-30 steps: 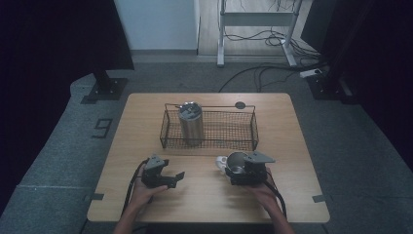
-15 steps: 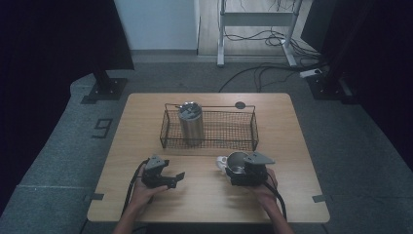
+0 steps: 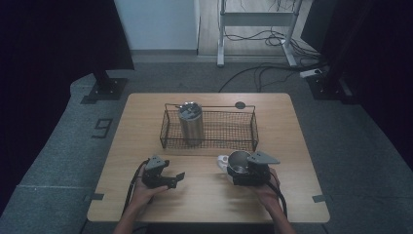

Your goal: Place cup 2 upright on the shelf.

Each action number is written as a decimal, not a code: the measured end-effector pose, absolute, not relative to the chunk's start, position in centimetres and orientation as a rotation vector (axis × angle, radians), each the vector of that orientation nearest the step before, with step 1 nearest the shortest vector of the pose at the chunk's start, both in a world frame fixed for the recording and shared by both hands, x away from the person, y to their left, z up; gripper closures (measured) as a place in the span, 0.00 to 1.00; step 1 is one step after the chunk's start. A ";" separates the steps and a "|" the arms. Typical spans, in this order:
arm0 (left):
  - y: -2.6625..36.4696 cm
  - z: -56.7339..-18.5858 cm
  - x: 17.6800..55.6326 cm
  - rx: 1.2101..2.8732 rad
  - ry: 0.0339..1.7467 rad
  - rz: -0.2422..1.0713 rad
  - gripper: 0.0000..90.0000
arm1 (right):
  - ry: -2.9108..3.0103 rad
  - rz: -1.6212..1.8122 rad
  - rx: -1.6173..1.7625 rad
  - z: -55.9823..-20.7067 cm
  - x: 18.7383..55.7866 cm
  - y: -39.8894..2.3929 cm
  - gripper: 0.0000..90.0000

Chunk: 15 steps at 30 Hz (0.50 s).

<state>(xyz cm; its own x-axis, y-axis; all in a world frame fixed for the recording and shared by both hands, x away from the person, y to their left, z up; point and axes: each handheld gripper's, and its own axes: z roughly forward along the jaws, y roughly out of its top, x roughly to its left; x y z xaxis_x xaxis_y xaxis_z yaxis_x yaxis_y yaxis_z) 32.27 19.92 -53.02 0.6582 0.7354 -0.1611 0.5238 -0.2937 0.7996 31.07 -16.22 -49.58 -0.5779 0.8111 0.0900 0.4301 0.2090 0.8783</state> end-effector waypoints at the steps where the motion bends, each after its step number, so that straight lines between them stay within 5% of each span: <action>1: 19.9 -53.0 32.3 1.973 0.983 0.294 0.14 | 2.098 1.331 1.147 -49.2 30.9 -16.2 0.07; 15: 20.2 -52.7 32.3 1.951 0.985 0.278 0.14 | 2.104 1.386 1.155 -47.5 31.2 -16.7 0.07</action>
